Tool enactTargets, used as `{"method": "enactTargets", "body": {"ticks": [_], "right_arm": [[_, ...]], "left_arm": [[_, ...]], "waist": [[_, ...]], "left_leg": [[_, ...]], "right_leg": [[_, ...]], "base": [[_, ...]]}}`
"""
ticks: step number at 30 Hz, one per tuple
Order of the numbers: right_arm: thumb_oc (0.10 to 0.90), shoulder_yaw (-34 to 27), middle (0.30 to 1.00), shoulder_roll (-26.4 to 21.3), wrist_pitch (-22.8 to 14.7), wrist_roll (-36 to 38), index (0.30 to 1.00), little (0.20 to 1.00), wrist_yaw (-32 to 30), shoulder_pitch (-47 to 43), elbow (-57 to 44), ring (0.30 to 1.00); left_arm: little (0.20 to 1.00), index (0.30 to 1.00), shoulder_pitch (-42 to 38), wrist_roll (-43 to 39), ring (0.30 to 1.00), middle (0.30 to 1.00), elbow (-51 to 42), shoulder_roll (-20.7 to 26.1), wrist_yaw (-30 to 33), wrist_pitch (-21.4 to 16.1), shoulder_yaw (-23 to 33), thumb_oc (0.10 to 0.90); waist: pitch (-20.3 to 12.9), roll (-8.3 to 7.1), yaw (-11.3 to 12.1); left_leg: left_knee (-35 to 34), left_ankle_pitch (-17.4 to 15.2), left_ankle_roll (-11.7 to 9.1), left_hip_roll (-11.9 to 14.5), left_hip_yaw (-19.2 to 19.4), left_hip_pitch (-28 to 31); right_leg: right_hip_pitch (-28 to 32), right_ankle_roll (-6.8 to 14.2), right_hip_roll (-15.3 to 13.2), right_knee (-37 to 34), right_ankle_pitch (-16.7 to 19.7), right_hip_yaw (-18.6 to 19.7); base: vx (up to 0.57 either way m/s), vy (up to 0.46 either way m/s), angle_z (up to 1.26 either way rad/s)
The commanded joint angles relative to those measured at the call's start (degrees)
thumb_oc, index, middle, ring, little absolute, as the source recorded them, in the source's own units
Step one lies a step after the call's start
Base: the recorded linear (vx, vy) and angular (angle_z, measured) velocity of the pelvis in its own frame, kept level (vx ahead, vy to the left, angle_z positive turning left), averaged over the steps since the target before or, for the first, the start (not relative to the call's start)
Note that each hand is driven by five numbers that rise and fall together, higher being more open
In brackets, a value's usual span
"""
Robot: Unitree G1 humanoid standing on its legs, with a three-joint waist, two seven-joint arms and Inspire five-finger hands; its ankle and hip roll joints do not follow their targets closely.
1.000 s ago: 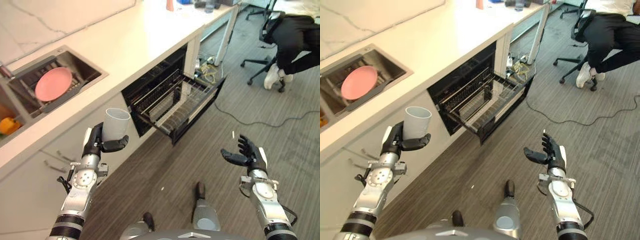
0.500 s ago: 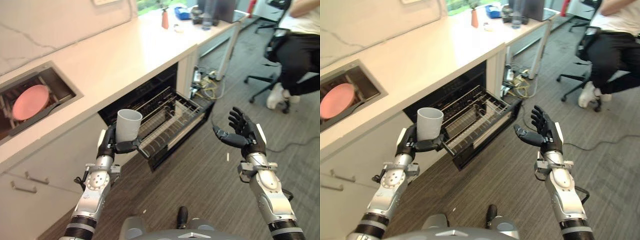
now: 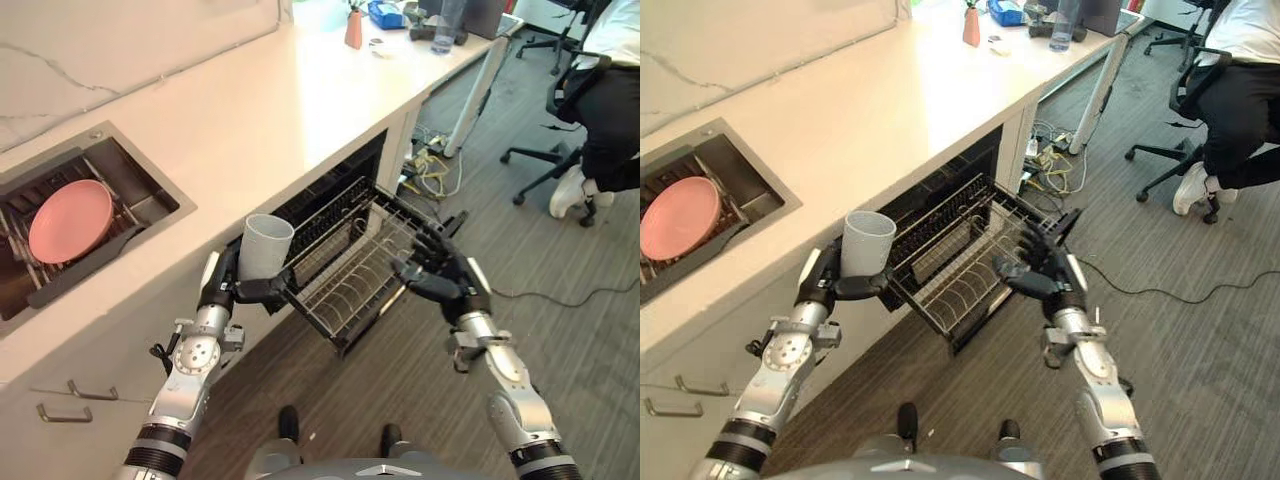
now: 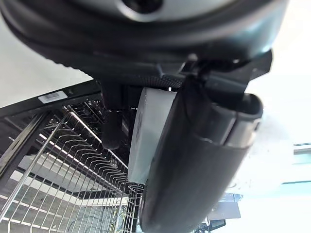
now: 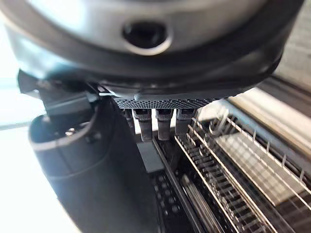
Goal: Place the dishes in the dishwasher.
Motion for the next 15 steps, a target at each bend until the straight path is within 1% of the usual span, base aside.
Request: {"method": "enactTargets", "body": {"ticks": [1, 3, 4, 6, 8, 9, 11, 12, 14, 15], "right_arm": [[0.800, 0.1, 0.900, 0.1, -3.8, 8.0, 0.900, 0.900, 1.9, -3.5, -6.0, 0.900], [0.800, 2.2, 0.900, 0.5, -3.3, 10.1, 0.900, 0.900, 2.5, -3.8, -6.9, 0.900], [0.800, 2.2, 0.900, 0.4, -3.3, 10.1, 0.900, 0.900, 2.5, -3.8, -6.9, 0.900], [0.800, 5.3, 0.900, 0.8, -3.0, 13.4, 0.900, 0.900, 2.5, -4.3, -8.4, 0.900], [0.800, 7.2, 0.900, 1.2, -2.8, 14.8, 0.900, 0.900, 2.0, -4.8, -9.0, 0.900], [0.800, 7.2, 0.900, 1.2, -2.8, 14.8, 0.900, 0.900, 1.9, -4.8, -9.0, 0.900], [0.800, 9.4, 0.900, 1.3, -2.8, 15.0, 0.900, 0.900, 0.3, -6.2, -9.4, 0.900], [0.800, 11.3, 0.900, 1.1, -2.9, 15.1, 0.900, 0.900, -1.4, -8.0, -10.0, 0.900], [0.800, 11.3, 0.900, 1.1, -2.9, 15.1, 0.900, 0.900, -1.5, -8.0, -10.0, 0.900], [0.800, 13.8, 0.900, 1.7, -3.4, 16.4, 0.900, 0.900, -3.7, -11.2, -10.3, 0.900]], "left_arm": [[0.300, 0.300, -6.3, 2.3, 0.300, 0.300, -3.3, 2.2, 1.7, -5.6, -1.8, 0.400], [0.300, 0.300, -8.2, 3.3, 0.300, 0.300, -2.4, 1.8, 2.7, -5.1, -3.1, 0.400], [0.300, 0.300, -8.3, 3.4, 0.300, 0.300, -2.3, 1.8, 2.7, -5.2, -3.1, 0.400], [0.300, 0.300, -10.9, 4.5, 0.300, 0.300, -0.9, 0.3, 4.7, -4.6, -5.3, 0.400], [0.300, 0.300, -11.4, 5.7, 0.300, 0.300, -0.3, -0.5, 6.0, -4.0, -6.3, 0.400], [0.300, 0.300, -11.5, 5.8, 0.300, 0.300, -0.3, -0.5, 6.1, -4.1, -6.3, 0.400], [0.300, 0.300, -13.5, 7.2, 0.300, 0.300, 1.0, -1.6, 8.4, -3.1, -8.1, 0.400], [0.300, 0.300, -17.6, 8.6, 0.300, 0.300, 4.2, -2.4, 11.2, -2.4, -10.7, 0.400], [0.300, 0.300, -17.8, 8.6, 0.300, 0.300, 4.4, -2.4, 11.3, -2.5, -10.8, 0.400], [0.300, 0.300, -21.4, 10.7, 0.300, 0.300, 6.4, -2.9, 13.6, -1.7, -13.9, 0.400]], "waist": [[-6.2, -1.25, 1.6], [-6.4, -1.56, 1.4], [-6.4, -1.55, 1.4], [-6.8, -1.80, 0.9], [-7.1, -1.82, 0.6], [-7.1, -1.79, 0.6], [-7.4, -1.83, 0.3], [-7.4, -1.67, -0.2], [-7.3, -1.65, -0.1], [-7.3, -1.43, -0.5]], "left_leg": [[2.9, -5.2, -2.2, 2.3, 1.8, 0.1], [2.6, -5.3, -2.2, 2.3, 2.2, 0.4], [2.5, -5.2, -2.2, 2.3, 2.3, 0.5], [1.9, -5.3, -2.4, 2.6, 2.9, 1.4], [1.4, -5.3, -2.6, 2.9, 3.4, 2.0], [1.4, -5.3, -2.6, 2.9, 3.4, 2.1], [1.0, -5.4, -2.8, 3.3, 3.8, 2.6], [0.8, -5.2, -3.1, 3.6, 4.0, 3.0], [0.8, -5.2, -3.1, 3.7, 4.0, 3.0], [0.6, -5.0, -3.4, 4.0, 3.9, 3.2]], "right_leg": [[-3.8, 6.1, -7.0, 5.5, -3.6, 0.9], [-3.7, 6.1, -7.1, 4.8, -3.3, 0.9], [-3.7, 6.1, -7.0, 4.8, -3.3, 0.9], [-3.5, 6.3, -6.9, 3.2, -2.5, 1.0], [-3.3, 6.3, -6.6, 2.0, -2.0, 1.2], [-3.3, 6.3, -6.5, 1.9, -2.0, 1.2], [-3.0, 6.2, -6.2, 0.7, -1.6, 1.4], [-2.8, 6.2, -5.7, -0.1, -1.3, 1.6], [-2.7, 6.2, -5.7, -0.2, -1.3, 1.6], [-2.5, 6.1, -5.2, -0.7, -1.3, 1.8]], "base": [[0.05, 0.029, 0.01], [0.03, 0.000, -0.07], [0.05, -0.015, -0.10], [0.07, -0.030, -0.17], [0.05, -0.029, -0.19], [0.04, -0.027, -0.22], [0.04, -0.044, -0.23], [0.04, -0.046, -0.14], [0.02, -0.030, -0.10], [0.03, -0.038, -0.10]]}}
